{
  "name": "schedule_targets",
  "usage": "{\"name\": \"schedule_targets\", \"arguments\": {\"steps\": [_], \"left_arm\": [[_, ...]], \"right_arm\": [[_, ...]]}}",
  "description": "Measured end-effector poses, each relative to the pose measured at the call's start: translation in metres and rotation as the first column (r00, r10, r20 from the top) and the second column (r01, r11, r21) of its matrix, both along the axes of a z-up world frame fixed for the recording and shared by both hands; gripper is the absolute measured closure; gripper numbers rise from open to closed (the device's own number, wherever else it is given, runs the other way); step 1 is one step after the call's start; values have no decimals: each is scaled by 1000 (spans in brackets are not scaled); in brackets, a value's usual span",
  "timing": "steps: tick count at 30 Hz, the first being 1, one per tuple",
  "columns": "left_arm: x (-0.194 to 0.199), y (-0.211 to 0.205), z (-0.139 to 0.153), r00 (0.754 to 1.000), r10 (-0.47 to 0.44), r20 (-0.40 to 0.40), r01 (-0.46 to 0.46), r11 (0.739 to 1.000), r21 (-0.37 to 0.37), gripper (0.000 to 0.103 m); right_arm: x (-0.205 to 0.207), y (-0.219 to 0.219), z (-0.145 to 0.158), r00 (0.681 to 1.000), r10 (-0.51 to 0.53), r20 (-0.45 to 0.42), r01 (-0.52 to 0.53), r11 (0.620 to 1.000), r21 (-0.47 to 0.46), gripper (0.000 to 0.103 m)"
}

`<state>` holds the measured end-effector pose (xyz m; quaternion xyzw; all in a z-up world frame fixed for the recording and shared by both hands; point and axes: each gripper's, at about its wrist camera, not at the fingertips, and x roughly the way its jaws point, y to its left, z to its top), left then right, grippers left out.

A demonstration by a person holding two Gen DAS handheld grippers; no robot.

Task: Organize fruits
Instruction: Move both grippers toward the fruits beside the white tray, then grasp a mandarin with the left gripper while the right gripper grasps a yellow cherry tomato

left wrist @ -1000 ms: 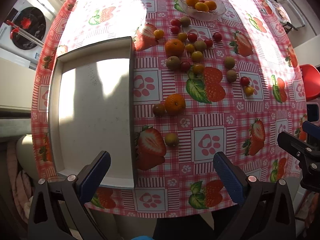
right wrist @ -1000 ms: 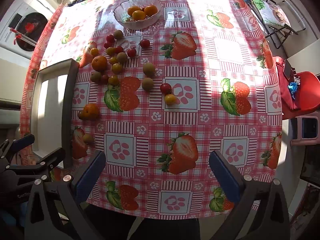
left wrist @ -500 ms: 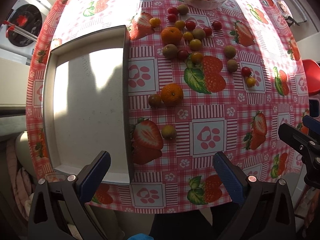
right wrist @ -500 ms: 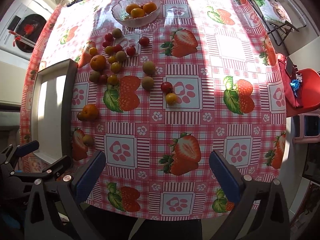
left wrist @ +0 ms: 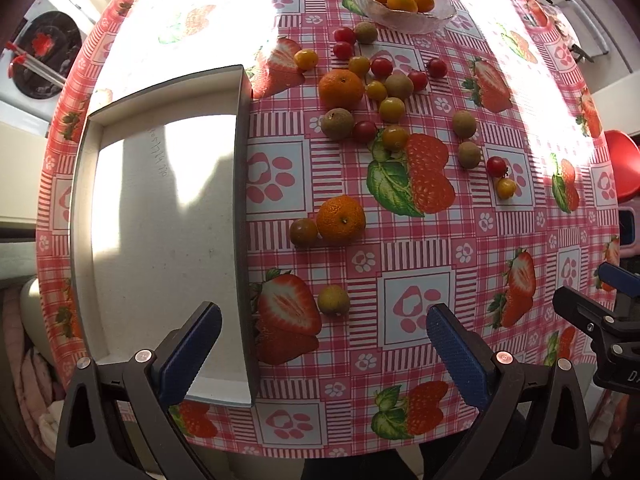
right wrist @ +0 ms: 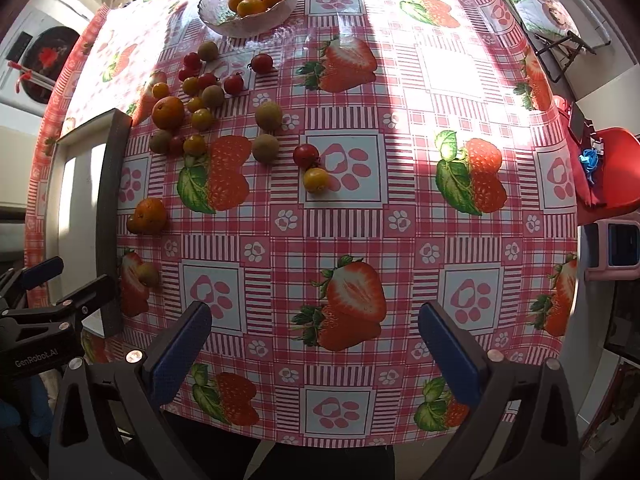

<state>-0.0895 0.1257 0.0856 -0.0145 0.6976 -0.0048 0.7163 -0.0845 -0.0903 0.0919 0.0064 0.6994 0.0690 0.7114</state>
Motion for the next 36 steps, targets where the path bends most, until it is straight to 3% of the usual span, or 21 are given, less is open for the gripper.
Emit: {"name": "schedule_targets", "arguments": {"steps": [11,19,20,21,23,25,29,30,31,32,33,36], "left_arm": [[24,-30,-36,991,-109,81,104,993,61,0],[34,-28,-61,992,-90,89,82,992,93,0],[35,-27,-64,992,-85,88,77,993,92,1],[35,-27,-67,993,-83,87,75,993,93,11],[34,-24,-77,994,-85,65,80,993,85,20],[34,-23,-82,995,-81,56,76,993,86,20],[31,-18,-88,995,-70,70,64,995,81,31],[30,-14,-88,995,-66,79,60,995,78,38],[31,-11,-87,994,-63,89,56,996,76,44],[31,-9,-86,993,-59,98,53,997,62,52],[32,-7,-86,994,-51,100,49,998,29,67],[41,0,-81,996,-24,91,28,999,-44,66]], "right_arm": [[39,-2,-40,1000,17,16,-17,1000,-19,0],[69,11,-66,999,37,35,-37,999,1,1],[71,14,-68,998,45,38,-46,999,1,2],[73,16,-71,998,54,38,-55,999,2,3],[75,20,-75,997,66,34,-66,998,3,9],[77,24,-81,997,70,17,-70,998,7,30],[71,29,-83,997,74,36,-73,997,-14,33],[70,28,-82,996,76,46,-76,997,-19,43],[69,29,-80,995,83,58,-82,996,-20,63],[70,28,-78,994,87,65,-87,996,-4,77],[73,27,-77,995,80,59,-82,996,27,80],[77,20,-75,997,57,49,-61,995,75,80]]}}
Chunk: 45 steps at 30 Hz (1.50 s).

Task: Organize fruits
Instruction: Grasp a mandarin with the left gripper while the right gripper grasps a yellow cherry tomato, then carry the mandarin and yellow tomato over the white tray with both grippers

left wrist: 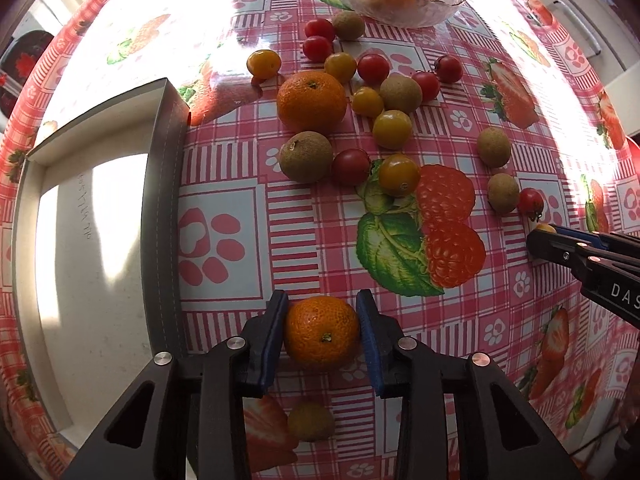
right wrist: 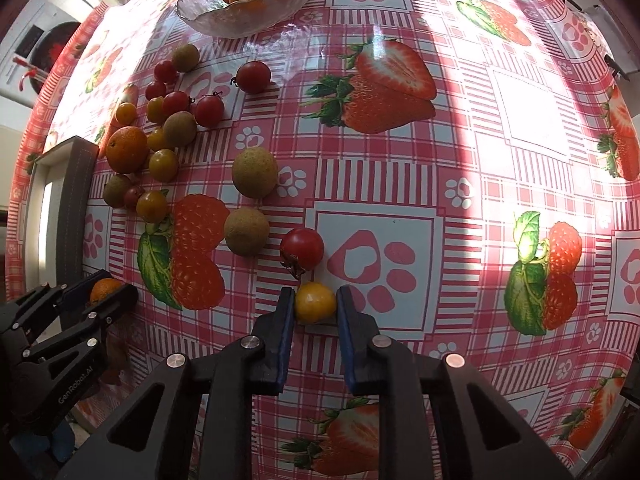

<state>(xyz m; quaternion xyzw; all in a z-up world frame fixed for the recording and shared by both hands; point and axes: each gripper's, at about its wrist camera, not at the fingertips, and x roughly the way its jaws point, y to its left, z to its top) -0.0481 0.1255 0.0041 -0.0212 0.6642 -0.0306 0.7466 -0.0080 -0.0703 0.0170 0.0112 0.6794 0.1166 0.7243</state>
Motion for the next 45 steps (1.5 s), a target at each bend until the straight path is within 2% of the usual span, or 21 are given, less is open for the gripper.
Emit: {"name": "schedule_targets", "arguments": {"steps": [5,9,17,21,31,35,39,45], "left_arm": [[-7,13,7,1000,24,-2,-24,996,-88,66],[-14,19,18,999,39,7,-38,993,-109,66],[-41,39,61,997,42,72,-34,994,-107,66],[-62,56,77,993,77,92,-68,993,-92,66],[-99,143,76,978,185,97,-186,983,-3,66],[-109,173,66,976,199,92,-204,978,52,66],[-114,190,51,975,209,77,-215,974,74,66],[-114,200,27,970,235,57,-240,967,92,66]], "right_arm": [[-7,-12,12,999,-31,-10,31,996,85,80],[-18,-19,25,999,-38,-14,39,991,128,80],[-36,-9,48,1000,-18,-19,21,987,157,80],[-43,20,59,999,34,-16,-31,985,171,80],[-71,131,80,976,216,-8,-207,946,251,80],[-82,180,81,958,286,-5,-274,924,268,80],[-89,222,73,938,346,-14,-331,907,260,80],[-84,253,51,922,384,-56,-367,909,197,79]]}}
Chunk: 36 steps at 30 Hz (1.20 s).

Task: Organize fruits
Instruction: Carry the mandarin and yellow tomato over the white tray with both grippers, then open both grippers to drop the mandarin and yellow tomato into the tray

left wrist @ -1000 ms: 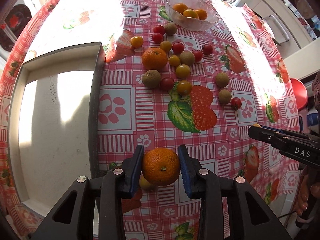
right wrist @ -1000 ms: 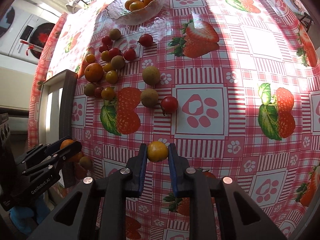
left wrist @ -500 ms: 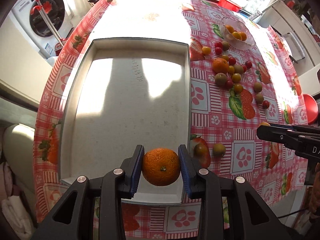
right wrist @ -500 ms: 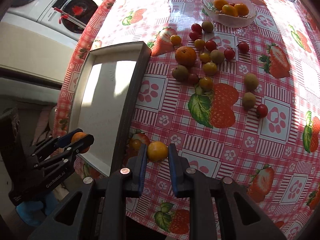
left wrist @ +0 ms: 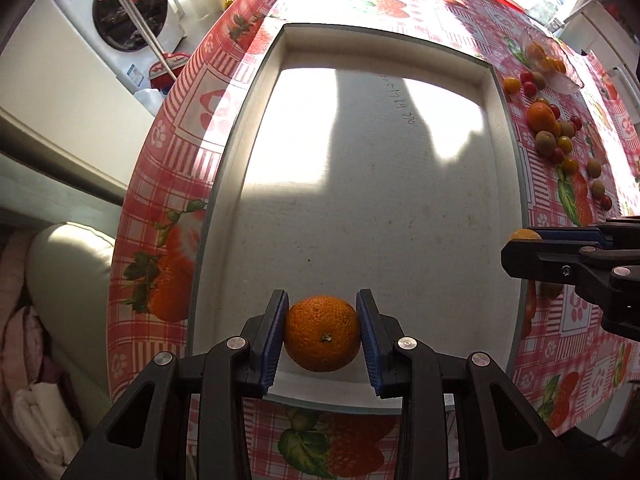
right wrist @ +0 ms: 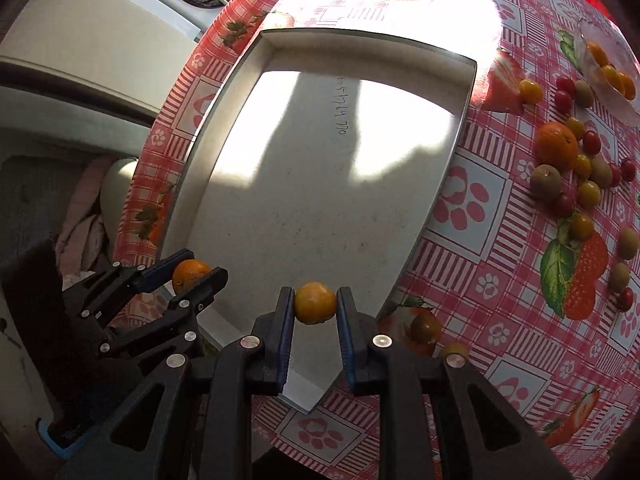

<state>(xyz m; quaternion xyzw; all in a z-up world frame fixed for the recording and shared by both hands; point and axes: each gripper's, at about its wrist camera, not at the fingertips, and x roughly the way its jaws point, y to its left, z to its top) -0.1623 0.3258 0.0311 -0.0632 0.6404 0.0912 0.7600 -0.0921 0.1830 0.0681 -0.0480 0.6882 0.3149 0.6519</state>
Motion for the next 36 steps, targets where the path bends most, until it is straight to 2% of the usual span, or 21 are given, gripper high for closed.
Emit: {"name": "schedule_targets", "arguments": {"steps": [8,10,11,12,14,17,18,19,20,23,30,33,36], "left_arm": [[-7,7,-20,999,29,-34,-29,1000,1,66],[-10,5,-22,999,30,-33,-30,1000,8,56],[-11,5,-22,999,31,-30,-30,999,12,43],[-12,4,-21,999,33,-23,-33,999,20,36],[-13,3,-20,999,32,-14,-32,999,28,35],[-13,0,-19,999,31,-30,-30,999,34,35],[-12,0,-21,999,31,-36,-29,999,36,35],[-13,-1,-21,999,30,-41,-29,999,36,35],[-13,-2,-22,999,28,-44,-27,999,35,34],[-14,-4,-19,999,25,-37,-23,998,52,19],[-15,-16,-3,1000,-11,-29,12,999,53,19],[-16,-27,6,999,-20,-25,21,999,41,19],[-16,-46,11,998,-50,-32,51,998,31,19]], "right_arm": [[4,15,-29,999,30,-11,-31,994,-105,78],[3,17,-34,999,35,-14,-37,992,-120,78],[3,18,-36,999,38,-18,-40,991,-126,78],[2,20,-39,999,40,-20,-42,990,-132,78],[1,22,-42,999,47,-27,-51,989,-135,76],[-1,29,-46,998,60,-35,-64,990,-128,58],[-2,31,-46,997,65,-45,-70,991,-115,43],[-3,36,-47,996,71,-49,-75,992,-102,35],[-4,38,-44,996,76,-41,-80,992,-96,22],[-5,43,-34,997,76,-11,-77,992,-97,20],[-1,22,1,999,14,41,-12,998,-60,14],[-1,-12,11,998,-25,65,29,998,-63,10],[-1,-47,10,994,-99,53,103,990,-92,8]]}}
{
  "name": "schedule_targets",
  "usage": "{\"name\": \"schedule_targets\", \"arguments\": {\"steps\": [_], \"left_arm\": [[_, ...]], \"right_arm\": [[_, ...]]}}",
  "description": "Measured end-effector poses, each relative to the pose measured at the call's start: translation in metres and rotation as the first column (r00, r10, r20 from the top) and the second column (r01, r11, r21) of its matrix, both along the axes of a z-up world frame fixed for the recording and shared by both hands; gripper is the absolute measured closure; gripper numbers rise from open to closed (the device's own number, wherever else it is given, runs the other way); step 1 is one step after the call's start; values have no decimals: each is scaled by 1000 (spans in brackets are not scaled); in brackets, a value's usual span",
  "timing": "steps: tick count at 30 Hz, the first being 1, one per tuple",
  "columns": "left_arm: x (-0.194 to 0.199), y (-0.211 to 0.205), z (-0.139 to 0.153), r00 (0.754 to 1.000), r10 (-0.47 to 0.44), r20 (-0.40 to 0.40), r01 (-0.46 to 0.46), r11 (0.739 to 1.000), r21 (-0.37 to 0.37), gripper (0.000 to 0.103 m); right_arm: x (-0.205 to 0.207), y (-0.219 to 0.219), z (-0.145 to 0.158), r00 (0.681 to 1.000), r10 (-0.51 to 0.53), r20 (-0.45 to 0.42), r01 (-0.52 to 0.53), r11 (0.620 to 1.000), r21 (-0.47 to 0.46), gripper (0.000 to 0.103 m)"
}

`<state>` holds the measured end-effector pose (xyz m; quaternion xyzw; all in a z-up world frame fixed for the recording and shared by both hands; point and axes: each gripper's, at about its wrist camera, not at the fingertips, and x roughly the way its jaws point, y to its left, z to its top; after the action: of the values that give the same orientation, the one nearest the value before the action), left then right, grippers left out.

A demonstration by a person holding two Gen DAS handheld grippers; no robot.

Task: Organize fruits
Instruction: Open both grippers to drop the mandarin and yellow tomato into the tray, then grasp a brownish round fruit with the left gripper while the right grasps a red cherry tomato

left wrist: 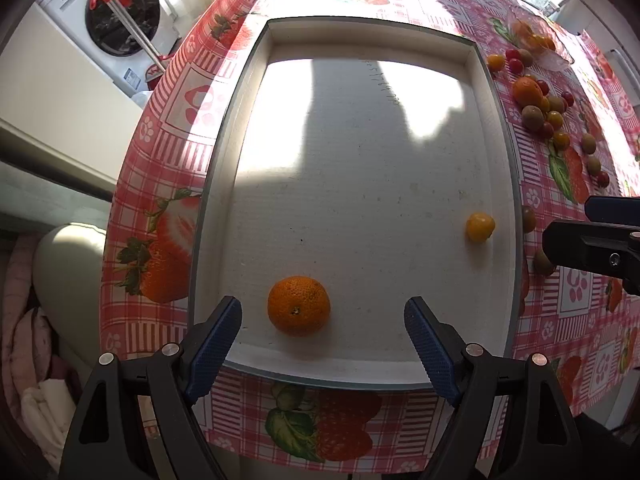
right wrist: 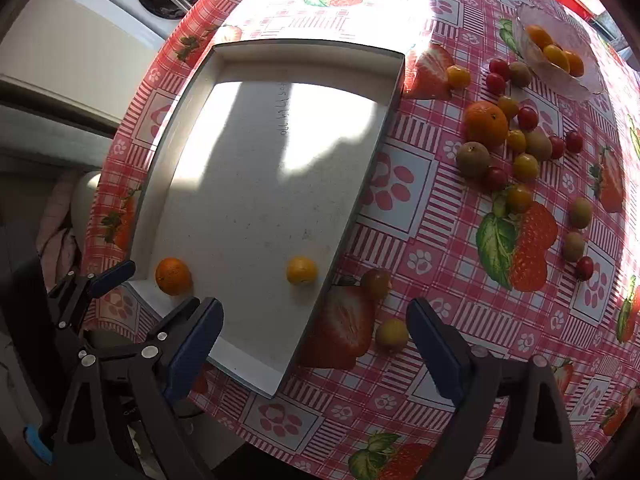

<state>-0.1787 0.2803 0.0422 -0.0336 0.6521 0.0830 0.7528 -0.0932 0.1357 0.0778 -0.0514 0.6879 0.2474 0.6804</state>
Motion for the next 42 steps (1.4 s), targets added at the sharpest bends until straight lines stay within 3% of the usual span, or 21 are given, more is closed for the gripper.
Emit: {"name": "schedule_targets", "arguments": {"steps": [5,10,19,23,32,38,42], "left_arm": [[10,-50,13,996,-93,-4,92,996,-8,19],[29,-99,27,982,-189,20,189,982,-26,19],[69,-143,13,950,-313,14,313,949,-29,19],[86,-155,13,951,-308,23,308,951,-36,19],[145,-148,-7,981,-189,54,192,979,-67,19],[169,-158,-26,974,-217,60,218,976,-24,19],[181,-158,-40,976,-217,33,218,975,-39,35]], "right_arm": [[-2,-77,-10,989,-144,-43,140,988,-71,8],[-4,-145,-20,956,-285,-66,274,952,-132,8],[11,-210,-30,916,-396,-62,383,911,-155,8],[26,-229,-33,918,-394,-44,383,911,-152,8],[72,-230,-40,960,-274,52,278,953,-123,8],[96,-216,-50,972,-222,72,229,968,-106,8],[102,-203,-58,979,-183,87,192,975,-109,16]]}}
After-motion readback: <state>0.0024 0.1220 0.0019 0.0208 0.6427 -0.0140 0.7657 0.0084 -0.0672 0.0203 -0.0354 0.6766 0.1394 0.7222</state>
